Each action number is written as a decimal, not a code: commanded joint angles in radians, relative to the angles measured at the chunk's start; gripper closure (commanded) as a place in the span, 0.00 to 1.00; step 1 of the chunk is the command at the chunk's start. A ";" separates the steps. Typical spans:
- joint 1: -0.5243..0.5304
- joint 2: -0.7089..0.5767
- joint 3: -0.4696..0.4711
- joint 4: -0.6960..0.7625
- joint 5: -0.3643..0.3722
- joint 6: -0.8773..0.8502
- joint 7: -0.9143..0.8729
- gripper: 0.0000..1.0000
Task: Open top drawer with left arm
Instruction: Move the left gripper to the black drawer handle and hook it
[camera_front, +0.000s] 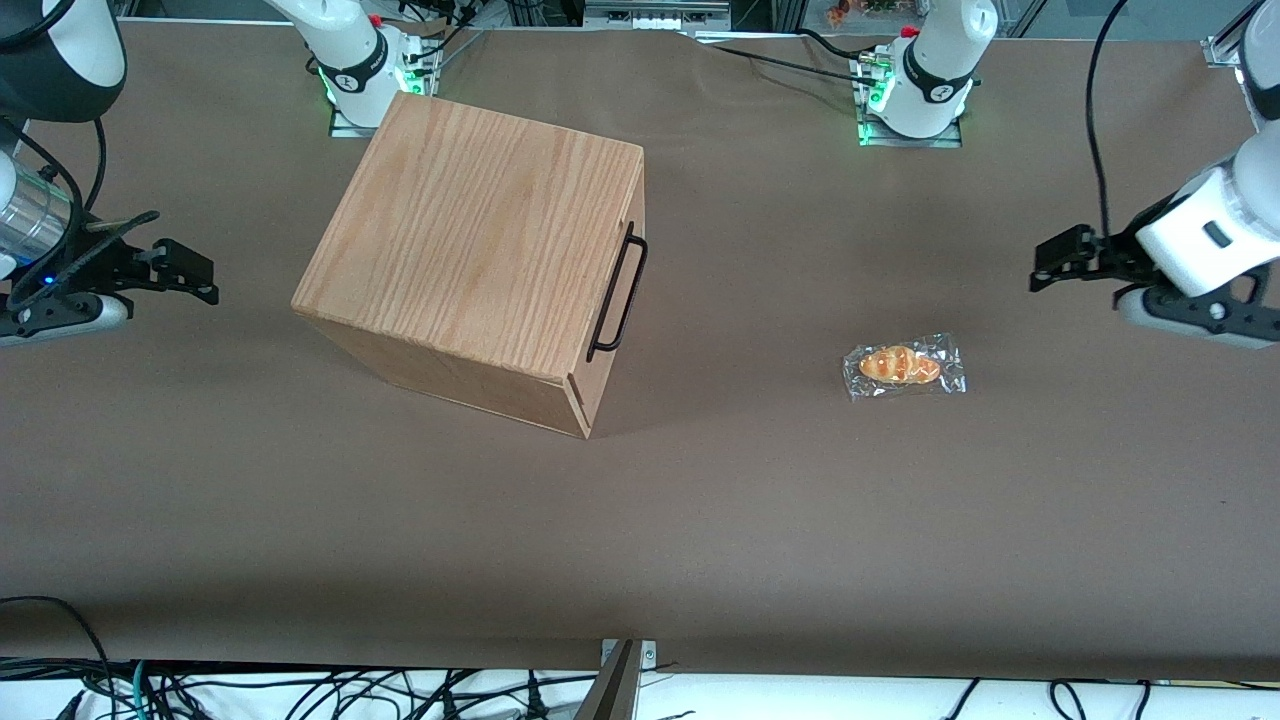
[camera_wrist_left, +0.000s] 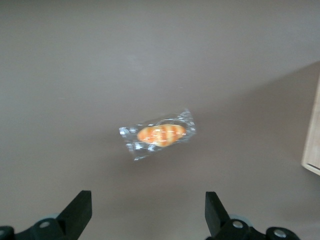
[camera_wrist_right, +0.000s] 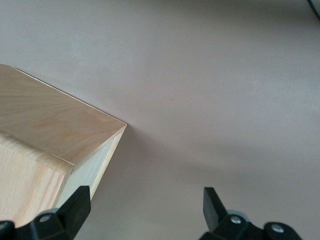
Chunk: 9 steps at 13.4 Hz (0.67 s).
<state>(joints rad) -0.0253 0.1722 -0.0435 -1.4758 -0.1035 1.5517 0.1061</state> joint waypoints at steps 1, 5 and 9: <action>-0.057 0.062 0.005 0.014 -0.067 0.019 -0.011 0.00; -0.192 0.160 0.004 0.025 -0.088 0.062 -0.011 0.00; -0.321 0.251 0.005 0.043 -0.246 0.180 -0.104 0.00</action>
<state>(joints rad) -0.2897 0.3797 -0.0524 -1.4720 -0.3009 1.7056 0.0586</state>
